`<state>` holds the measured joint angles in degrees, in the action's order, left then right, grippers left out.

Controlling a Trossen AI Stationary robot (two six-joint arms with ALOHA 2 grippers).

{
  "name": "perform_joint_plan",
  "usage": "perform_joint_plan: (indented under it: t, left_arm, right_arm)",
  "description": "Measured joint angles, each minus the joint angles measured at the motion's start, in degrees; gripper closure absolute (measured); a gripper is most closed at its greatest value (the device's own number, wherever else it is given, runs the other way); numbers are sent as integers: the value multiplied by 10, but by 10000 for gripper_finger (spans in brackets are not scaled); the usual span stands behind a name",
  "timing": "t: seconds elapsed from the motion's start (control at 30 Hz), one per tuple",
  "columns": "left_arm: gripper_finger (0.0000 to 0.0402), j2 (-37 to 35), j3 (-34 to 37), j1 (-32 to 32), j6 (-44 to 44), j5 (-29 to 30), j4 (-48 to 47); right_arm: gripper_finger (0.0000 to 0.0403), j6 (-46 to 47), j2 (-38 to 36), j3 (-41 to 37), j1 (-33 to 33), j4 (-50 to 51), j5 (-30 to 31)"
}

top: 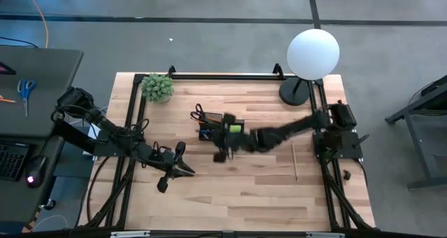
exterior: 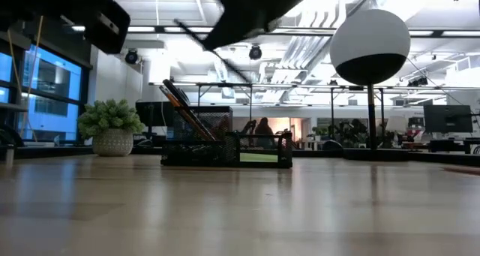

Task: Pick and place office supplies into organizer
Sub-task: Put the black ball pen into the organizer bin

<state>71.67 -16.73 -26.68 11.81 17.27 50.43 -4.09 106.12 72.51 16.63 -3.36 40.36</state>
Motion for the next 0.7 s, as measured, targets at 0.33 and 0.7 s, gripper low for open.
perform_joint_plan:
  t: [0.33, 0.7]
  left_arm:
    - [367, -52, 0, -32, 0, -14, -35]
    - [367, -60, 0, -37, -7, -10, -36]
  right_arm:
    - [395, -14, 0, 0, -162, -140, -228]
    - [377, 2, 42, 0, -220, -205, -301]
